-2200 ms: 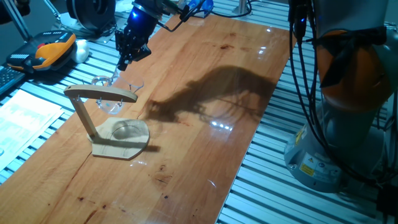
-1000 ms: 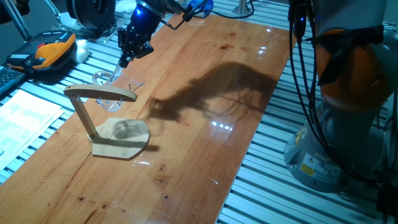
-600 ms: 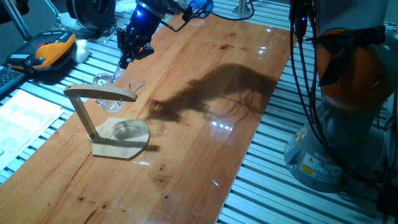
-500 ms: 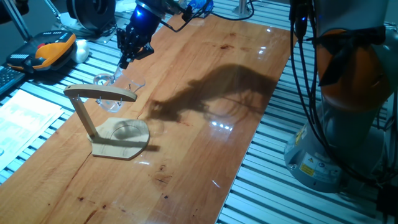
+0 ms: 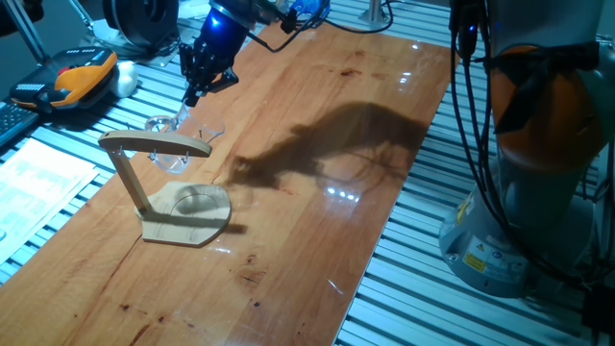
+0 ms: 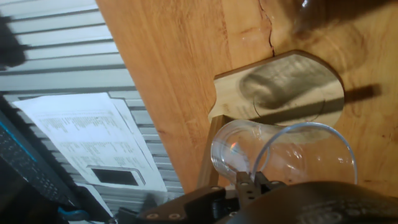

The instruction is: Put the cup on the cup rack

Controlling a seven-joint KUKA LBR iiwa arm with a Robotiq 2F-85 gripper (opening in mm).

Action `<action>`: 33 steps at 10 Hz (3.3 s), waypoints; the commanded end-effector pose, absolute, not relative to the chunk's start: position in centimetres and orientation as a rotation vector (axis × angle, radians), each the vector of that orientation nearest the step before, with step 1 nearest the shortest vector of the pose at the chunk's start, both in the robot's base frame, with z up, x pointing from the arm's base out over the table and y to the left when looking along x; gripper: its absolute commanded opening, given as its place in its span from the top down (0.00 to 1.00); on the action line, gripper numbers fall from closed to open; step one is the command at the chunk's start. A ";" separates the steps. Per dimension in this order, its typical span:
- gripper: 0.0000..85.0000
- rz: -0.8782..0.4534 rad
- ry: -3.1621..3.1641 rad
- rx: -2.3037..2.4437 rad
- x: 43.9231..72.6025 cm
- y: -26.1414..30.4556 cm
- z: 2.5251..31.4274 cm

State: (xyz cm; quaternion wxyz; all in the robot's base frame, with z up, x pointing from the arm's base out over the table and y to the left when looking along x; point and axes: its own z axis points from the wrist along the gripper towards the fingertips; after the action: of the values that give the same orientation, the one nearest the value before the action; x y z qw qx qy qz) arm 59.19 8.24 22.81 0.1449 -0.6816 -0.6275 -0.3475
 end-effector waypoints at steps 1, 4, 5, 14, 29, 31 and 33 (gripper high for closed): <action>1.00 -1.001 -1.816 -1.966 59.2 8.2 22.8; 1.00 -0.992 -1.839 -1.978 59.2 8.2 22.8; 1.00 -0.992 -1.845 -1.982 59.2 8.2 22.8; 0.80 -1.000 -1.860 -2.073 59.5 8.4 22.4; 0.40 -0.540 -2.392 -1.908 61.2 7.0 20.7; 0.80 -0.496 -2.490 -1.810 61.4 6.6 20.6; 1.00 -0.458 -2.565 -1.734 61.4 6.5 20.6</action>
State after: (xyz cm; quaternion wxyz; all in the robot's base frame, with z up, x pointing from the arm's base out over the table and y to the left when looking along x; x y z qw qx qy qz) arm 61.42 6.55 20.61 0.0183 -0.5928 -0.7897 -0.1568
